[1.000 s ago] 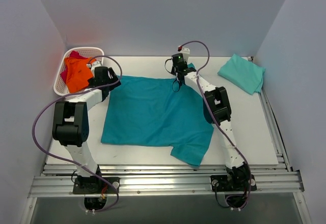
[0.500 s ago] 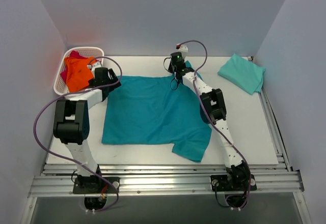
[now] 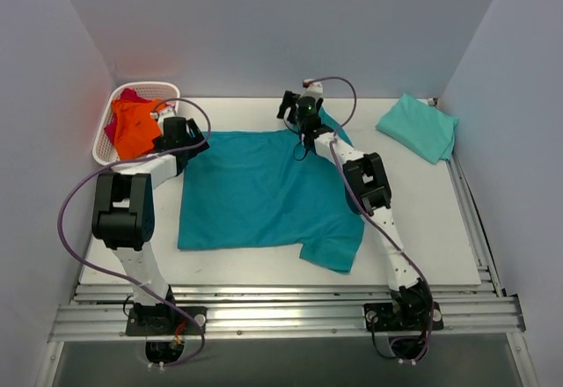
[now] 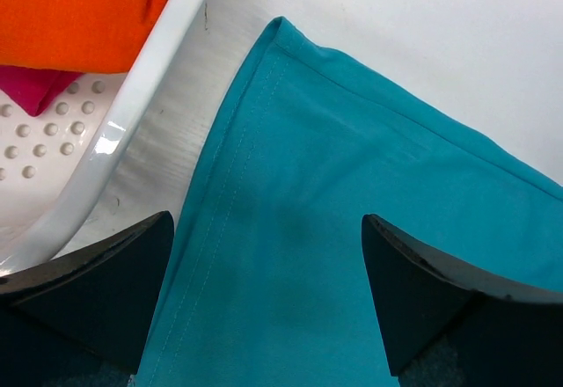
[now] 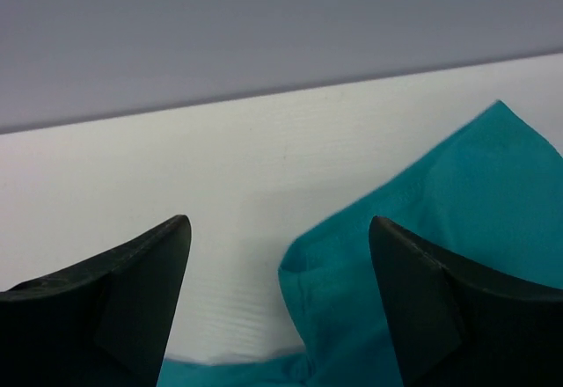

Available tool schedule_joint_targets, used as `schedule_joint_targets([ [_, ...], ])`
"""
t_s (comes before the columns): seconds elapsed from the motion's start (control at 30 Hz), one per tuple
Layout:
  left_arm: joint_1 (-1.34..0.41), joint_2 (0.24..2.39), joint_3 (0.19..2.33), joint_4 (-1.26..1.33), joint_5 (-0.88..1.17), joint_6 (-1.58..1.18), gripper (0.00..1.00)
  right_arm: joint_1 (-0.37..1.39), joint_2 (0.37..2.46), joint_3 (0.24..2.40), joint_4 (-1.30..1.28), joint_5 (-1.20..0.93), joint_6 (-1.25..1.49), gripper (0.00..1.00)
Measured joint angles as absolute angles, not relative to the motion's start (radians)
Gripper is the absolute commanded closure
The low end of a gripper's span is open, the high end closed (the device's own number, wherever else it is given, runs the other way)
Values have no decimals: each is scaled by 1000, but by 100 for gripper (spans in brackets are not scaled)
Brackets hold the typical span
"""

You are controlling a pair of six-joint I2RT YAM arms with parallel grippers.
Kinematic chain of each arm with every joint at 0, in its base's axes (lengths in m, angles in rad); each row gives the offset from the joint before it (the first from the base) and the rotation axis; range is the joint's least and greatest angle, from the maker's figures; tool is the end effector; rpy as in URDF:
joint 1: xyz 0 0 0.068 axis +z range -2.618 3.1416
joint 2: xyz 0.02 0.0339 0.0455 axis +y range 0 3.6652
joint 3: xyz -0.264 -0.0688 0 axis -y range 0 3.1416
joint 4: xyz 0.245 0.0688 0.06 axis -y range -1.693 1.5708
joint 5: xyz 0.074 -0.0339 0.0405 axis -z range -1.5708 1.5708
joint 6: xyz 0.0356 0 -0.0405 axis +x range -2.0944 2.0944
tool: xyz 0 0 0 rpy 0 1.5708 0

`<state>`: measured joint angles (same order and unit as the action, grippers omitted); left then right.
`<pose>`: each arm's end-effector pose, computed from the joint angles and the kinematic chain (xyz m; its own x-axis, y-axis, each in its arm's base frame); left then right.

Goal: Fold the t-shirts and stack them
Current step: Flatten out the tshirt

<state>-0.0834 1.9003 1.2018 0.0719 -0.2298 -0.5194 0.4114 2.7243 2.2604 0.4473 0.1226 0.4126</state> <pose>0.4189 -0.0269 0.1880 -0.4563 -0.4469 -0.7695 -0.3793 0.8799 -0.2861 0.5669 0.2426 0.1627 -0.1282 0.3783 -0.9168 -0.2548 0.8808 0.3991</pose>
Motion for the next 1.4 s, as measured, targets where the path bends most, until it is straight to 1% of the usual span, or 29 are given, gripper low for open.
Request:
schedule_joint_targets([
  [0.1,-85,1891,1201,80,-233,-514,4,427,2588,2021,508,172,364,21],
  [0.2,-100,1819,1160,88,-268,-506,4,464,2375,1759,554,275,307,21],
  [0.3,-157,1654,1089,86,-347,-483,5,530,2108,1536,643,408,220,21],
  [0.37,-237,1481,1035,107,-432,-450,6,588,1937,1433,678,493,170,21],
  [0.4,-280,1449,1025,114,-443,-446,6,621,1848,1388,699,525,152,18],
  [0.47,-401,1299,938,207,-488,-403,6,690,1672,1290,712,542,168,4],
  [0.53,-479,1189,807,366,-482,-398,6,715,1528,1180,723,502,216,4],
  [0.6,-471,1148,674,530,-445,-396,6,675,1441,1084,717,456,278,2],
  [0.67,-453,1153,609,567,-418,-390,6,645,1420,1031,660,479,312,1],
  [0.73,-489,1169,596,493,-423,-375,6,670,1421,999,532,559,325,0],
  [0.8,-568,1149,596,447,-461,-359,6,773,1417,989,386,673,337,0],
  [0.87,-649,1109,604,388,-551,-371,6,900,1393,988,255,766,362,0],
  [0.9,-692,1077,622,312,-598,-404,4,962,1363,978,193,797,395,0],
  [0.97,-722,1037,685,131,-661,-491,6,1027,1251,921,101,819,470,0],
  [1.1,-737,1000,765,-141,-735,-650,7,987,903,791,-30,812,612,0],
  [1.2,-762,999,772,-355,-760,-770,7,976,748,775,-148,809,740,0],
  [1.27,-778,1007,772,-484,-768,-841,8,968,748,776,-217,782,810,0],
  [1.4,-799,1015,770,-688,-767,-981,9,920,893,746,-263,627,885,0],
])
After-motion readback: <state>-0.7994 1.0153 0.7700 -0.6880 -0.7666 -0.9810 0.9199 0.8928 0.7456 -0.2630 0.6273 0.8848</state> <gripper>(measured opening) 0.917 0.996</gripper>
